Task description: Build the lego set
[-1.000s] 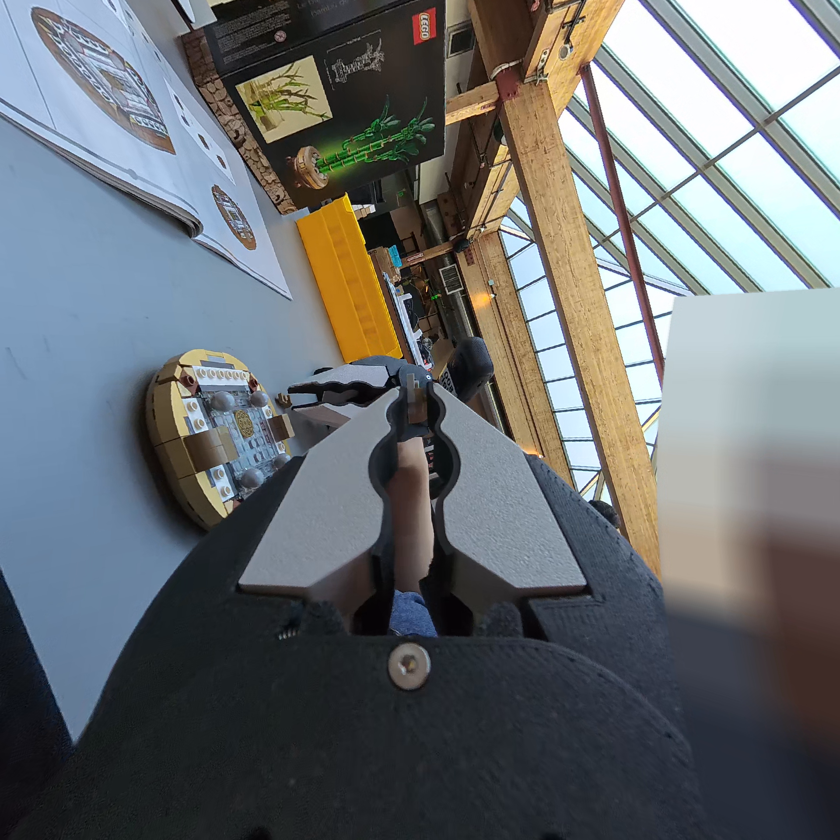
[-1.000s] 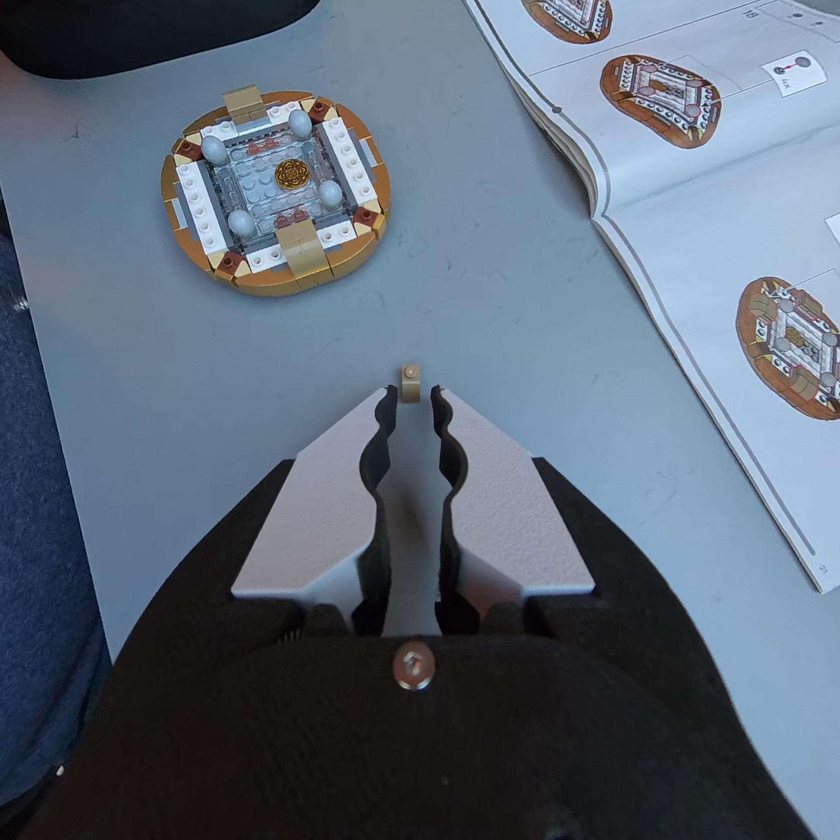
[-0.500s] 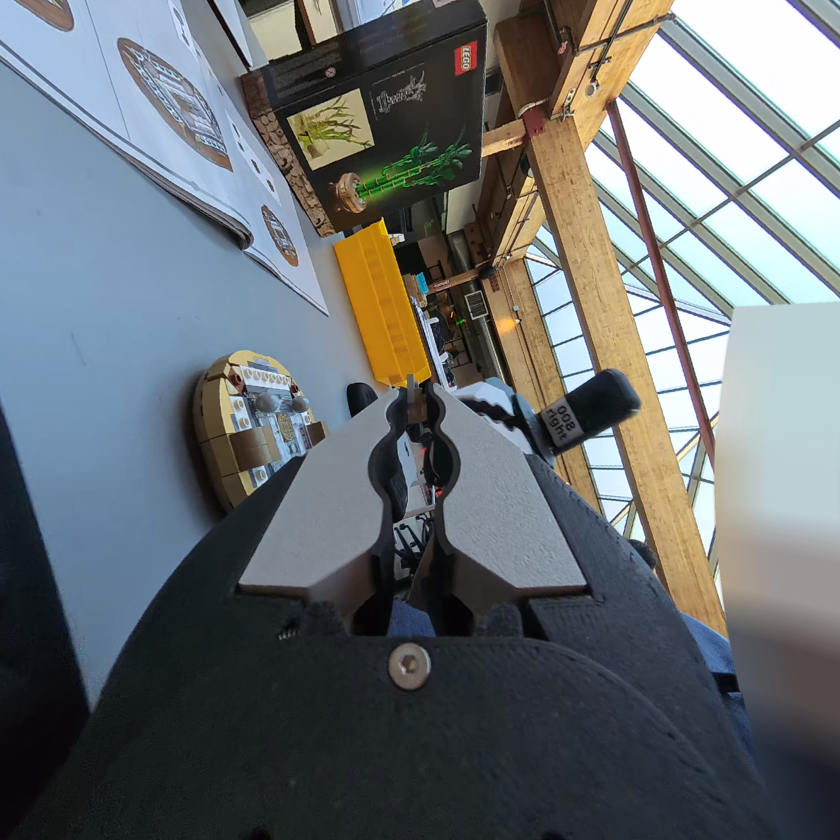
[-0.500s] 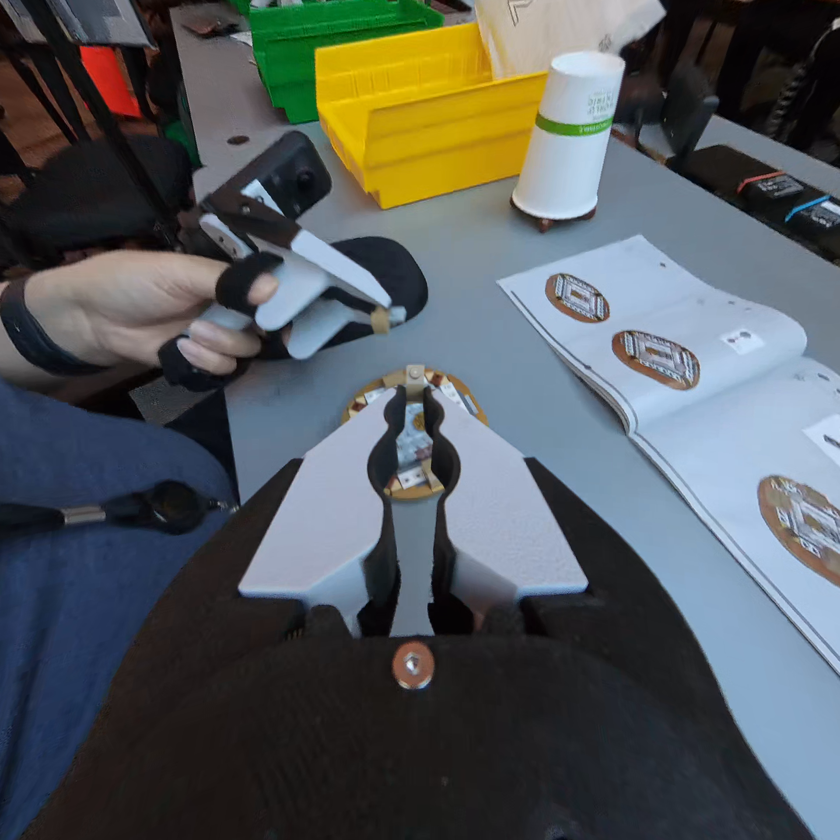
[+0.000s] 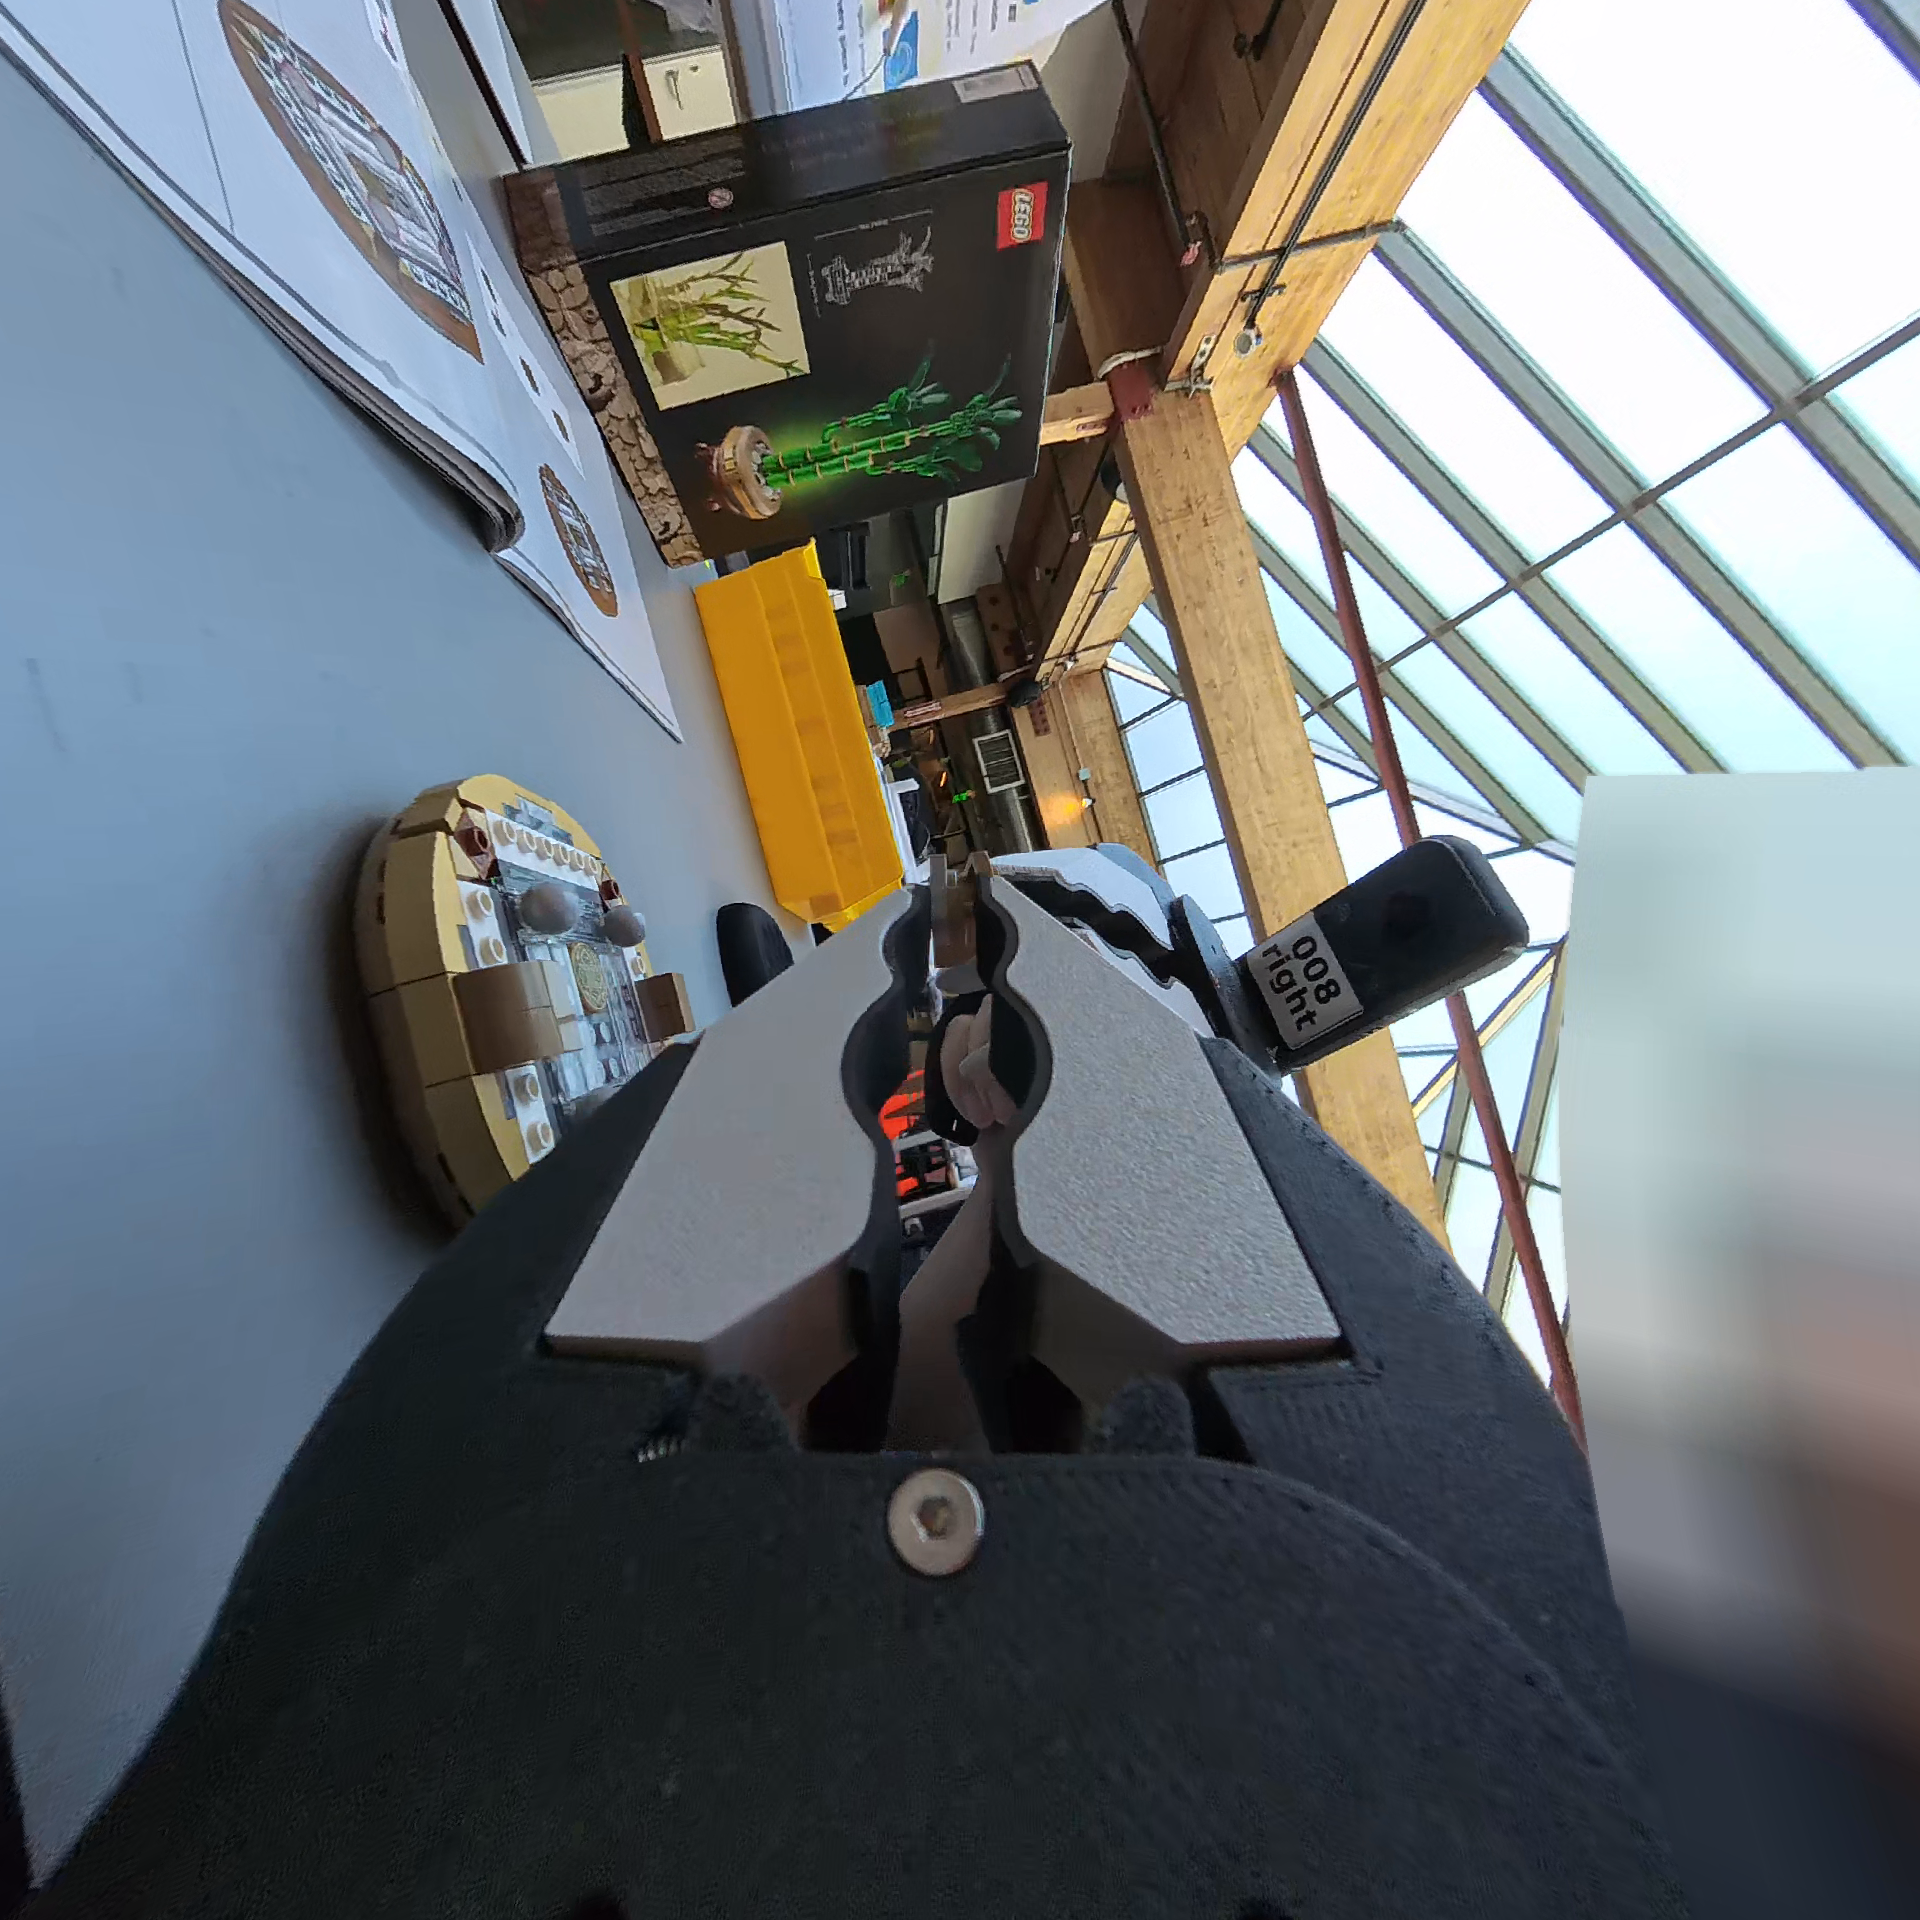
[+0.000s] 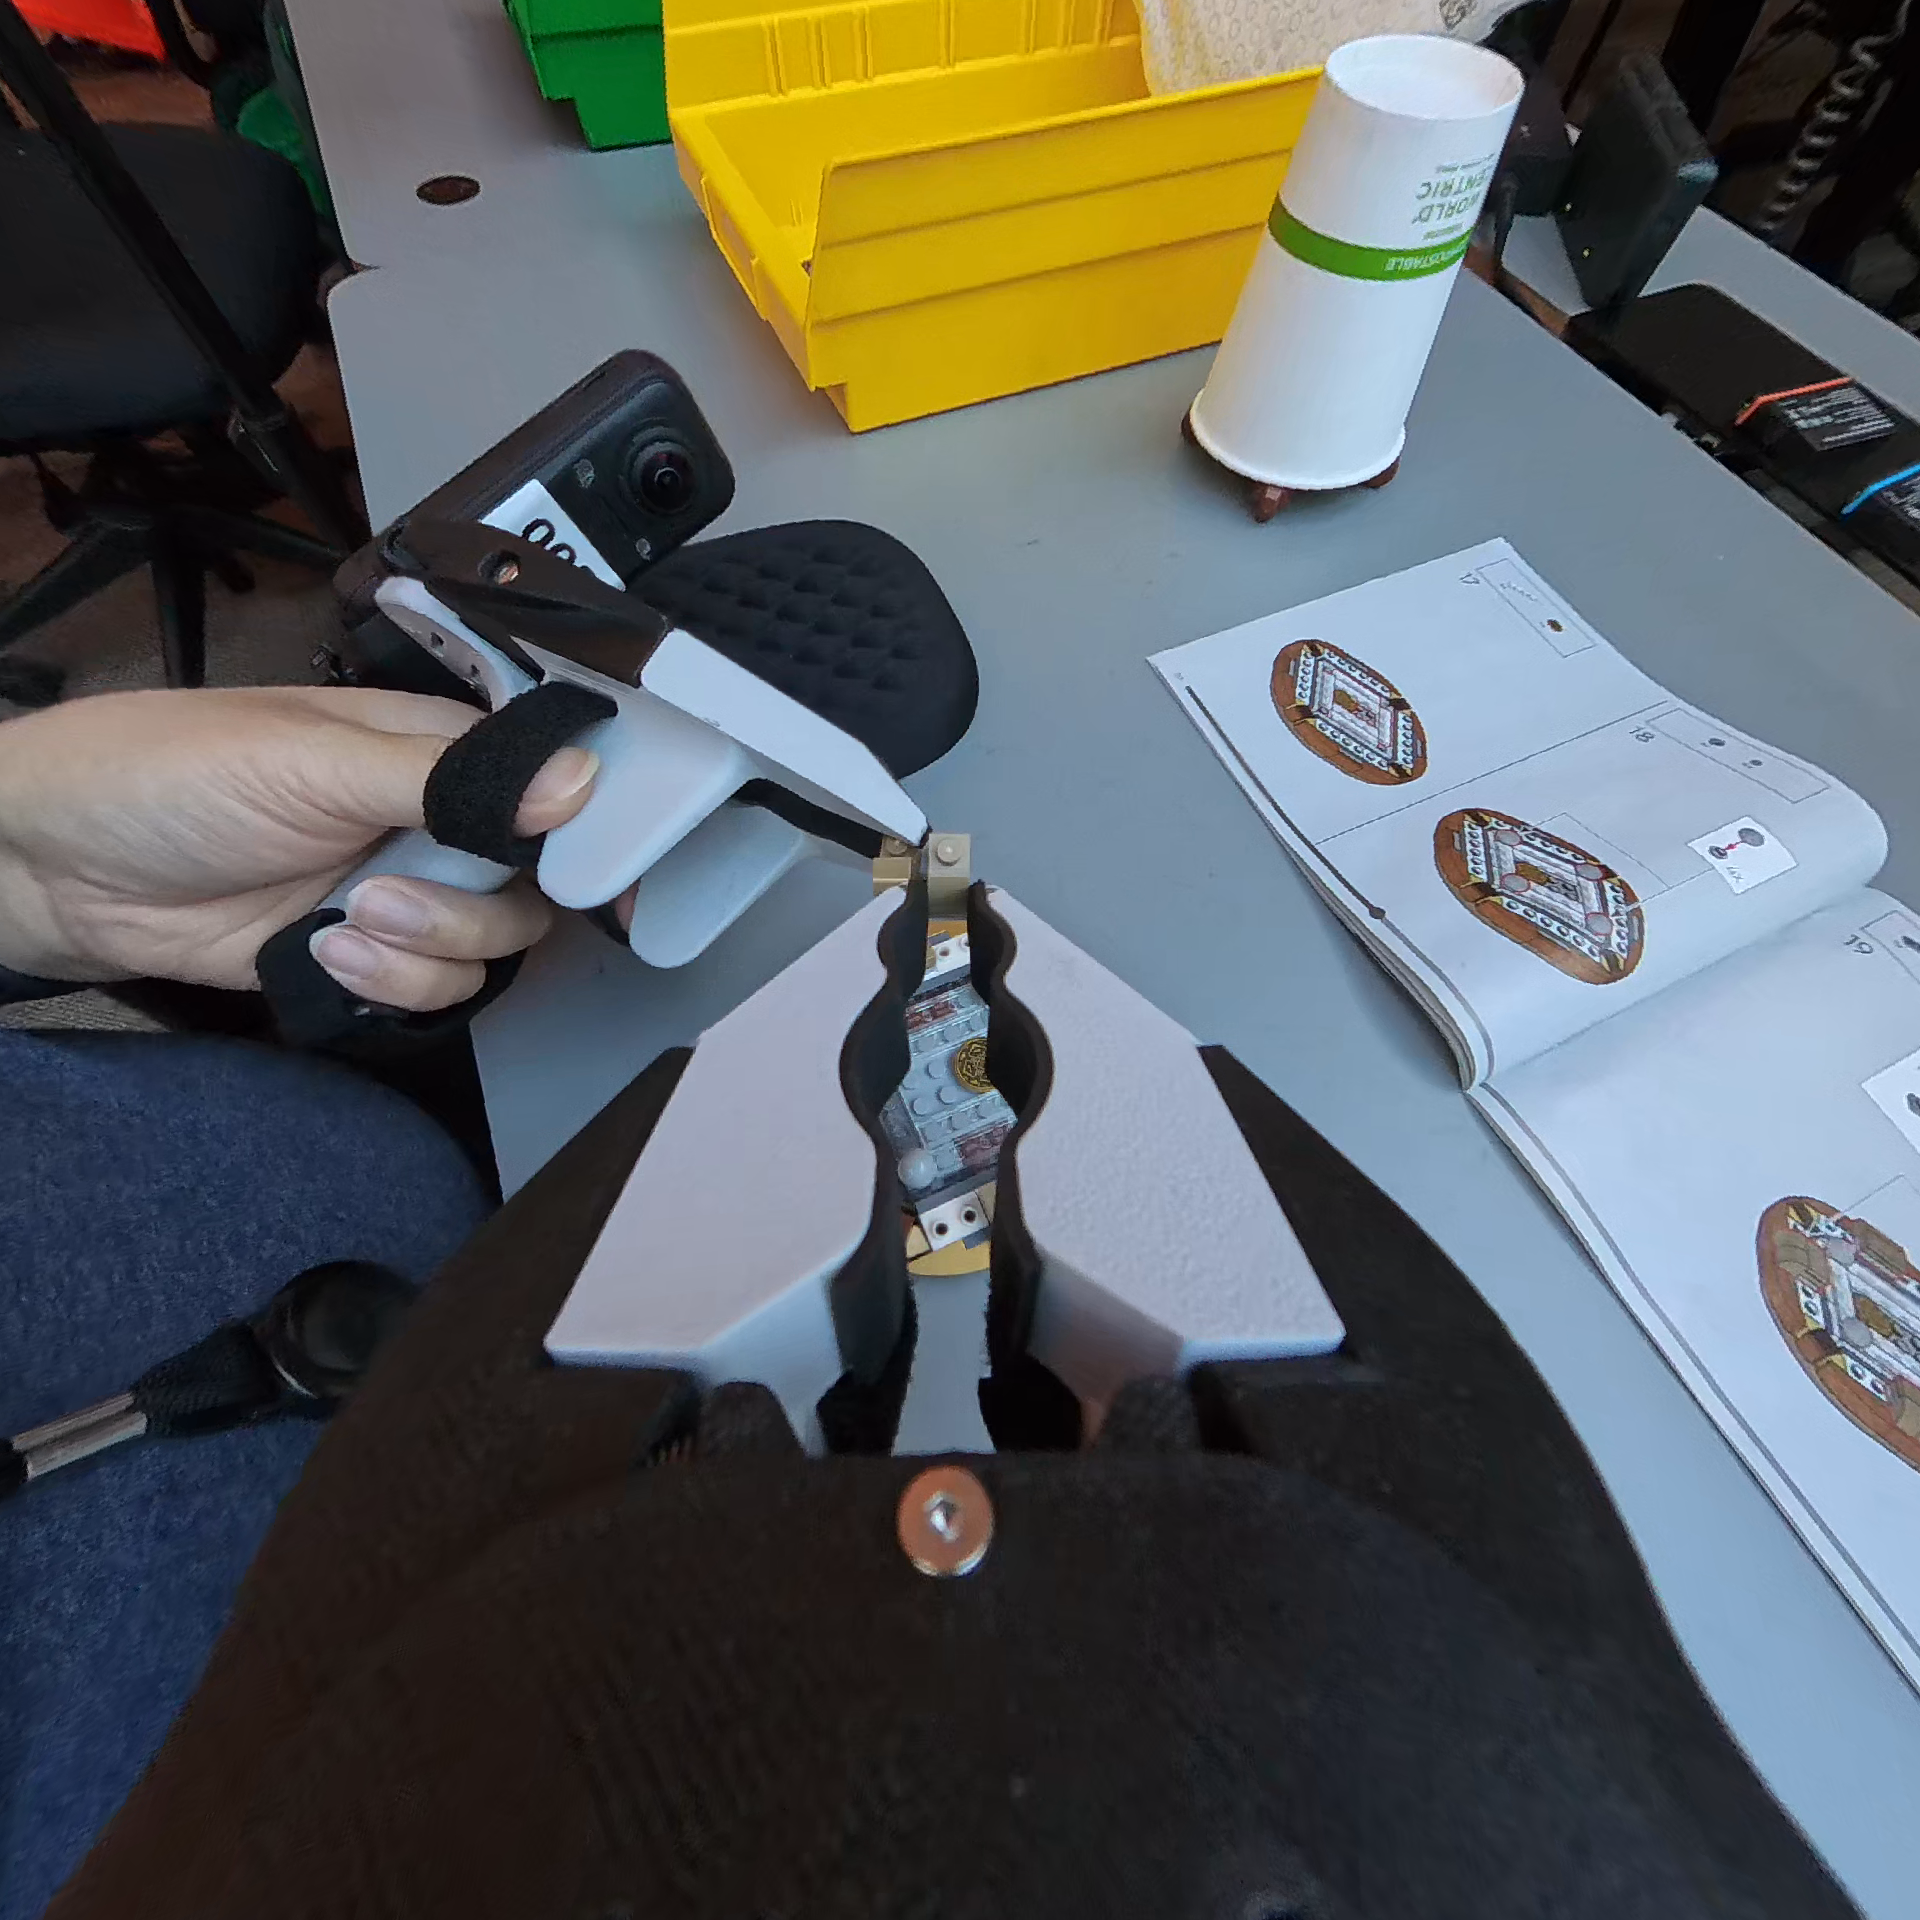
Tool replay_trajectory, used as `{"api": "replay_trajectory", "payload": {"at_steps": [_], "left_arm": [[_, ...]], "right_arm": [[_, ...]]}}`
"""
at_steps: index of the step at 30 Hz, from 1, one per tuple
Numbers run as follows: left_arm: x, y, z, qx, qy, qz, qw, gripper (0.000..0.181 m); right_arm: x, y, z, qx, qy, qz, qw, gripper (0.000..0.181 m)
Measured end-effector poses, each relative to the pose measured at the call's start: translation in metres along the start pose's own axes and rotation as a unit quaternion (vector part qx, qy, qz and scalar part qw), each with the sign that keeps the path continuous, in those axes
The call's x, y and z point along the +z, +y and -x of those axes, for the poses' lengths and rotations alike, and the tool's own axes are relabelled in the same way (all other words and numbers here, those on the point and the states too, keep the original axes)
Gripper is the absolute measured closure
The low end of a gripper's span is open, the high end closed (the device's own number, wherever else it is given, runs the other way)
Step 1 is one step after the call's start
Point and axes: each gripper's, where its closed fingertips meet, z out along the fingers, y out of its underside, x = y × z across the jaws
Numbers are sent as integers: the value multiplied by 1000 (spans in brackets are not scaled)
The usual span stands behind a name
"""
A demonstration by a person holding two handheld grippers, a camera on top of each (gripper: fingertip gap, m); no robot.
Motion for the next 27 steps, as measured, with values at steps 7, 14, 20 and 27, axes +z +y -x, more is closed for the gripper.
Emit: {"api": "replay_trajectory", "payload": {"at_steps": [7,14,20,27], "left_arm": [[-17,-15,-2,-16,19,-48,999,175],[-34,-29,-5,-16,26,-74,997,175],[-37,-31,-2,-12,18,-71,997,173],[-38,-30,0,-9,12,-65,998,173]], "right_arm": [[19,-12,8,-21,-12,33,999,175],[37,-21,15,-33,-20,52,998,175],[44,-21,17,-66,-10,75,995,175],[47,-20,20,-75,-16,84,994,175]]}}
